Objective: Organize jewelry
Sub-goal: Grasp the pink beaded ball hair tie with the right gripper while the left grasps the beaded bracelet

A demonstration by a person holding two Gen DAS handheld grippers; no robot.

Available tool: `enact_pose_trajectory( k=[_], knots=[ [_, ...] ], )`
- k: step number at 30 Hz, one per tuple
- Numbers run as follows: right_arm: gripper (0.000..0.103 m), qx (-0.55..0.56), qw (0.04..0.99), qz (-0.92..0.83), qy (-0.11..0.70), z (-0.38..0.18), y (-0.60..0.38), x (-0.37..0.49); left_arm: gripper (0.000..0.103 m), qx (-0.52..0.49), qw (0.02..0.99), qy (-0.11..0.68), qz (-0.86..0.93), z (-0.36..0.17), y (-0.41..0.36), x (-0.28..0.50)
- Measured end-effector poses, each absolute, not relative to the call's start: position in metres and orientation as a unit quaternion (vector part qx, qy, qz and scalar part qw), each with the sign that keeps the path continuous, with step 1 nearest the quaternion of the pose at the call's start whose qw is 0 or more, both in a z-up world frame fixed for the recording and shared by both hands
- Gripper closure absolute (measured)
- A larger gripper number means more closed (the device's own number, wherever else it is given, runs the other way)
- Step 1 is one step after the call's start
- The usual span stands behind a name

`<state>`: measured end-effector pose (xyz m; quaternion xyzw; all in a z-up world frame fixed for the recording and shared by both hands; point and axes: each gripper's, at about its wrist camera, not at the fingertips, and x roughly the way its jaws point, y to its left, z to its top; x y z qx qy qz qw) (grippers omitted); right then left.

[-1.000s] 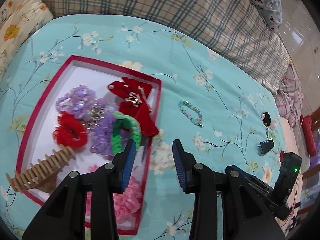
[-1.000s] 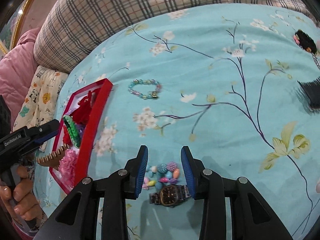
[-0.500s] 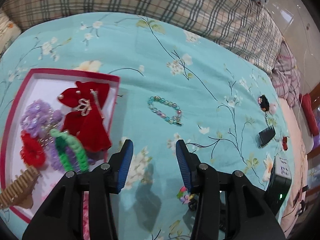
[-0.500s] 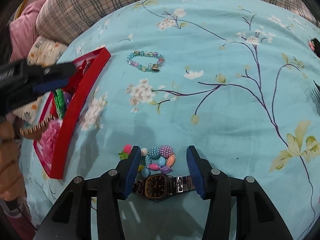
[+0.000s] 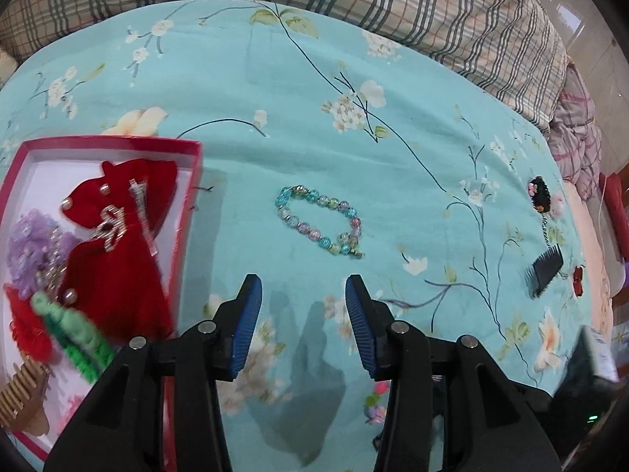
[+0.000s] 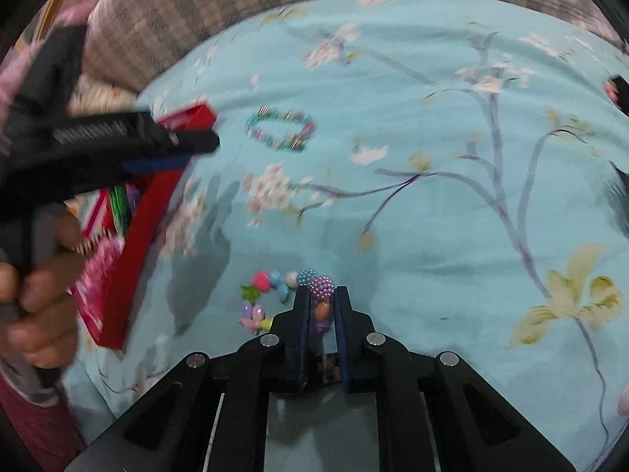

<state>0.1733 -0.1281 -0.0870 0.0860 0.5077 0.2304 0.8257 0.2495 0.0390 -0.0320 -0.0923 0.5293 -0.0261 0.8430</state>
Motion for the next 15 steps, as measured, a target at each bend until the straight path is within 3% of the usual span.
enact_pose_trajectory(
  k=[8, 12, 15],
  knots=[
    [0.092, 0.146, 0.84, 0.214, 0.477, -0.068, -0.168, 0.182, 0.06, -0.064, 0.839, 0.54, -0.017, -0.055, 0.012, 0.288],
    [0.092, 0.156, 0.839, 0.214, 0.475, -0.067, -0.167, 0.182, 0.048, -0.033, 0.836, 0.548, -0.013, -0.068, -0.003, 0.302],
    [0.092, 0.162, 0.838, 0.211, 0.477, -0.07, -0.172, 0.182, 0.049, 0.0, 0.842, 0.539, -0.009, -0.071, -0.013, 0.301]
  ],
)
